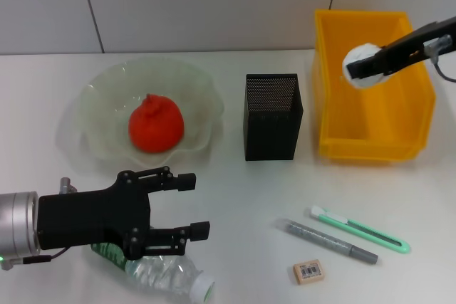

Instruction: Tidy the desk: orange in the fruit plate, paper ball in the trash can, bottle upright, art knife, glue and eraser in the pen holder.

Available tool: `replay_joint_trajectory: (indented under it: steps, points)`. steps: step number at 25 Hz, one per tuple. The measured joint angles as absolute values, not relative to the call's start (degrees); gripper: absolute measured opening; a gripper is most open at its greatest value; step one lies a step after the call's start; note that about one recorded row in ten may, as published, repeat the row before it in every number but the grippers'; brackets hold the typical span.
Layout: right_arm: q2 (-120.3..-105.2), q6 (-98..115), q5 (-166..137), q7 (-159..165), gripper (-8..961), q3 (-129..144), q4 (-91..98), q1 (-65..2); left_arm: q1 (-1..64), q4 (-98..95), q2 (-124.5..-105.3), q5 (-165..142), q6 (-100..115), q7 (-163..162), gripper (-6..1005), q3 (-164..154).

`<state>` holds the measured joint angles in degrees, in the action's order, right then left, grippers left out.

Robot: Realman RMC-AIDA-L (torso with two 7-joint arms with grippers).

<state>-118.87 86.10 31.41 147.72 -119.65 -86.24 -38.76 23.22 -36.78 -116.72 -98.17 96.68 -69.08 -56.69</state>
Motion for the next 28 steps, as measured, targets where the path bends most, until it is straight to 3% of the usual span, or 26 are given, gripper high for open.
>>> replay_joint_trajectory:
  steps: [12, 21, 28]
  points:
    - [-118.86, 76.47, 28.09, 145.42, 609, -118.99, -78.61, -38.65, 23.20, -36.66, -116.72, -98.17, 96.67, -69.08, 793, -56.69]
    - [-118.95, 75.47, 28.06, 145.25, 784, -119.05, -78.51, -38.65, 23.21, -36.64, -116.63, -98.15, 96.67, -69.08, 793, -56.69]
    - [-119.00, 75.42, 28.62, 145.21, 784, -119.09, -78.59, -38.61, 23.23, -36.71, -116.64, -98.16, 96.70, -69.08, 792, -56.69]
